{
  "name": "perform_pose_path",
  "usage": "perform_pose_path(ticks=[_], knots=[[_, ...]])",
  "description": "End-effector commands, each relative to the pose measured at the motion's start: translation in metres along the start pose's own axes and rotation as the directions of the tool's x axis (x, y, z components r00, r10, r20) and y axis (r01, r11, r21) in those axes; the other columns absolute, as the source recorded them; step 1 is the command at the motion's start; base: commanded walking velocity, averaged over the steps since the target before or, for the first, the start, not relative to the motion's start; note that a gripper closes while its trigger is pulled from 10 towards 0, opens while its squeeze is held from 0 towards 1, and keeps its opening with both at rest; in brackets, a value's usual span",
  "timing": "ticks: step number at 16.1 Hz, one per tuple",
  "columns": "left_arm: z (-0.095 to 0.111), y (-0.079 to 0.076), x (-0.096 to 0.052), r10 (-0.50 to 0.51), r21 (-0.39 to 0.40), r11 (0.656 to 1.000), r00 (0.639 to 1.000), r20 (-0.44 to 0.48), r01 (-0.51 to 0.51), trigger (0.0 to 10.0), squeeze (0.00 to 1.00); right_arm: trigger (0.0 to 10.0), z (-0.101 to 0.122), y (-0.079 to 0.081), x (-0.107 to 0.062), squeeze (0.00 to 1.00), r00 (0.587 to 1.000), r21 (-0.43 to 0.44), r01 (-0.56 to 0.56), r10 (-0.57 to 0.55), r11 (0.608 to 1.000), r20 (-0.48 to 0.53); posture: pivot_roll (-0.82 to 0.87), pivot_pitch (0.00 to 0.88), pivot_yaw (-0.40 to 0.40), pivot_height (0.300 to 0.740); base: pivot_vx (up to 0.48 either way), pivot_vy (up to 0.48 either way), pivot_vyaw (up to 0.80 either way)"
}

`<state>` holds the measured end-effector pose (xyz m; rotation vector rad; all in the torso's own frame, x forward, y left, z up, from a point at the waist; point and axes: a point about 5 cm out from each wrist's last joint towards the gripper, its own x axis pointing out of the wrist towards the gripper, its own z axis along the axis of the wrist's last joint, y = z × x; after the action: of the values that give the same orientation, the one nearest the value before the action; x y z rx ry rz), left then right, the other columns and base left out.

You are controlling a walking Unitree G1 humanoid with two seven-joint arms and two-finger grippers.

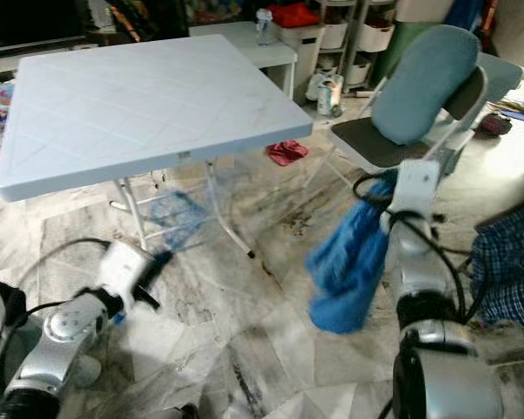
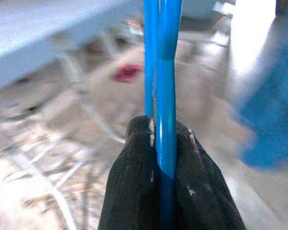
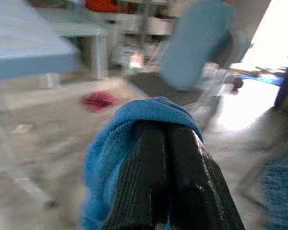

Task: Hang hanger

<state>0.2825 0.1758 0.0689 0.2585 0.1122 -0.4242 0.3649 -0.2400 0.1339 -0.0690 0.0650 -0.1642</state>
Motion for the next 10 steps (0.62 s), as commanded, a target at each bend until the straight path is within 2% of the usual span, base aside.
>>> perform_pose_path(ticks=[1, 2, 3, 4, 5, 6, 7, 8, 10], knots=[[0.001, 0.001, -0.002, 0.111, -0.035, 0.993, 0.994, 0.002, -0.111, 6.1, 0.00, 0.0, 0.016, 0.016, -0.003, 0.00, 0.983, 0.029, -0.152, 0.148, 0.988, 0.107, -0.05, 0.000, -0.050, 0.740, 0.000, 0.000, 0.00], [0.001, 0.001, -0.001, 0.166, -0.042, 0.985, 0.986, -0.020, -0.166, 10.0, 0.00, 0.0, 0.017, 0.022, -0.007, 0.00, 0.967, 0.020, -0.218, 0.213, 0.976, 0.138, -0.05, 0.000, -0.045, 0.740, 0.000, 0.000, 0.00], [0.000, 0.002, 0.001, 0.230, -0.032, 0.972, 0.972, -0.049, -0.232, 10.0, 0.00, 0.0, 0.018, 0.025, -0.012, 0.00, 0.957, 0.013, -0.253, 0.248, 0.967, 0.153, -0.05, 0.000, -0.043, 0.740, 0.000, 0.000, 0.00], [0.002, 0.004, 0.002, 0.271, -0.035, 0.962, 0.962, -0.044, -0.272, 10.0, 0.00, 0.0, 0.018, 0.026, -0.014, 0.00, 0.951, 0.019, -0.269, 0.263, 0.963, 0.162, -0.05, 0.000, -0.032, 0.740, 0.000, 0.000, 0.00], [0.008, 0.008, 0.004, 0.352, -0.012, 0.936, 0.935, -0.029, -0.353, 10.0, 0.00, 0.0, 0.019, 0.028, -0.020, 0.00, 0.940, 0.023, -0.296, 0.287, 0.955, 0.183, -0.05, 0.000, -0.021, 0.740, 0.000, 0.000, 0.00], [0.014, 0.008, 0.005, 0.381, -0.045, 0.924, 0.925, -0.005, -0.380, 10.0, 0.00, 0.0, 0.021, 0.028, -0.024, 0.00, 0.931, 0.037, -0.316, 0.303, 0.948, 0.203, -0.05, 0.000, -0.019, 0.740, 0.000, 0.000, 0.00], [0.024, 0.004, 0.006, 0.379, -0.090, 0.923, 0.925, 0.034, -0.375, 10.0, 0.00, 0.0, 0.022, 0.029, -0.029, 0.00, 0.926, 0.036, -0.324, 0.309, 0.945, 0.218, -0.05, 0.000, -0.010, 0.740, 0.000, 0.000, 0.00], [0.030, -0.006, 0.007, 0.335, -0.112, 0.938, 0.940, 0.066, -0.327, 10.0, 0.00, 0.0, 0.024, 0.031, -0.036, 0.00, 0.917, 0.046, -0.339, 0.319, 0.940, 0.240, -0.05, 0.000, -0.006, 0.740, 0.000, 0.000, 0.00], [0.033, -0.008, 0.011, 0.273, -0.104, 0.959, 0.957, 0.094, -0.263, 10.0, 0.00, 0.0, 0.025, 0.036, -0.040, 0.00, 0.906, 0.030, -0.361, 0.344, 0.932, 0.245, -0.06, 0.000, -0.008, 0.740, 0.000, 0.000, 0.00]])
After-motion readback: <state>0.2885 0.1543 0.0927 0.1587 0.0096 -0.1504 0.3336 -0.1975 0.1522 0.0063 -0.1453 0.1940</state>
